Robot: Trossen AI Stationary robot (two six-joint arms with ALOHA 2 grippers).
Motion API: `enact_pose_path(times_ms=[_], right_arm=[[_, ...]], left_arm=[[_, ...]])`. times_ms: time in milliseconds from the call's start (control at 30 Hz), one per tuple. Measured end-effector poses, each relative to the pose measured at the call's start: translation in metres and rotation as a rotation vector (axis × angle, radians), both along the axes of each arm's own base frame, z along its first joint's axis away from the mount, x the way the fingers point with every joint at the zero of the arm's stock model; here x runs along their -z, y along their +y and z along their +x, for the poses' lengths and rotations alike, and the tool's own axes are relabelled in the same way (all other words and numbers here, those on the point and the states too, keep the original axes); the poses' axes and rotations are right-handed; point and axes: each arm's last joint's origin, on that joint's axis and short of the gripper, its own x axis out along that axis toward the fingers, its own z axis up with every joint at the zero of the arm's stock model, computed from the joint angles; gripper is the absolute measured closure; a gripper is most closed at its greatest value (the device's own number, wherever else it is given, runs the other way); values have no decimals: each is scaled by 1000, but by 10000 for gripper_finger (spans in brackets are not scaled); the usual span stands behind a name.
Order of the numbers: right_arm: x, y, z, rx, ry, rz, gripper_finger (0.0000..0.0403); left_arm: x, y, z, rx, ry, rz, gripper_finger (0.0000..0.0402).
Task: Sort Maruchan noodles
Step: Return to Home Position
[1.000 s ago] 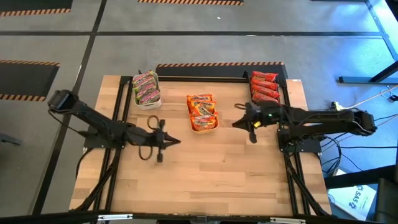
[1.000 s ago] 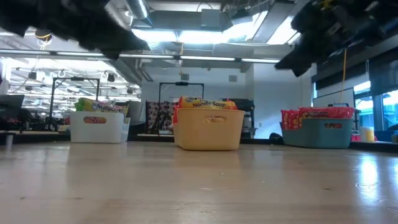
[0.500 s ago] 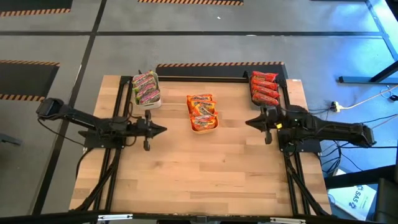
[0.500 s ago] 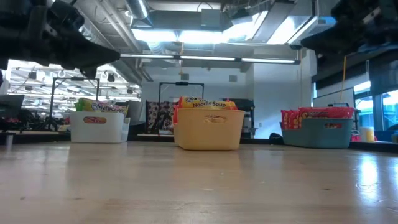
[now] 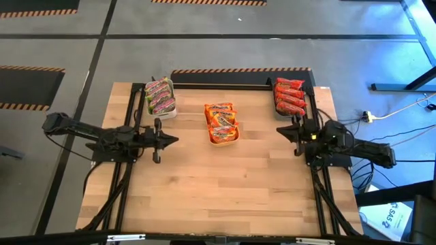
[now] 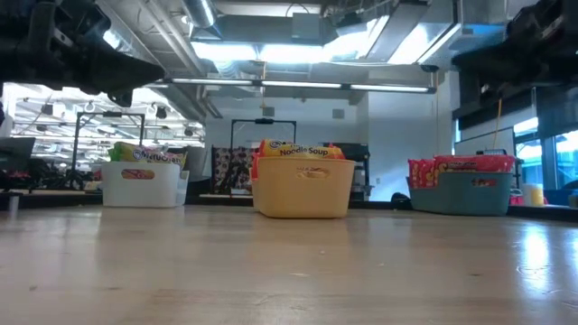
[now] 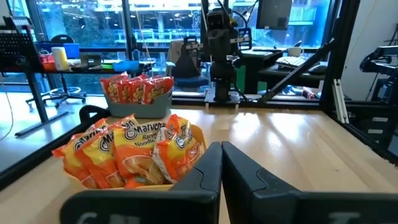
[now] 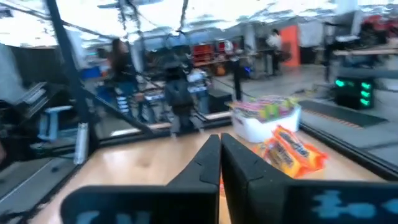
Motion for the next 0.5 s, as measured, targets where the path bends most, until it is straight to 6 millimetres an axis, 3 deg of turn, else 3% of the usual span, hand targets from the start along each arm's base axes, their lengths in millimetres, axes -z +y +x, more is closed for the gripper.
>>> enact_pose_path(times_ms=[267,500], right_arm=[[23,-4,6,93,55,7,401],[23,-3,6,72,50,-22,400]], left_arm=[[-4,1,-8,-9,-37,25,397],[-3,3,-17,-13,-27,19,397]])
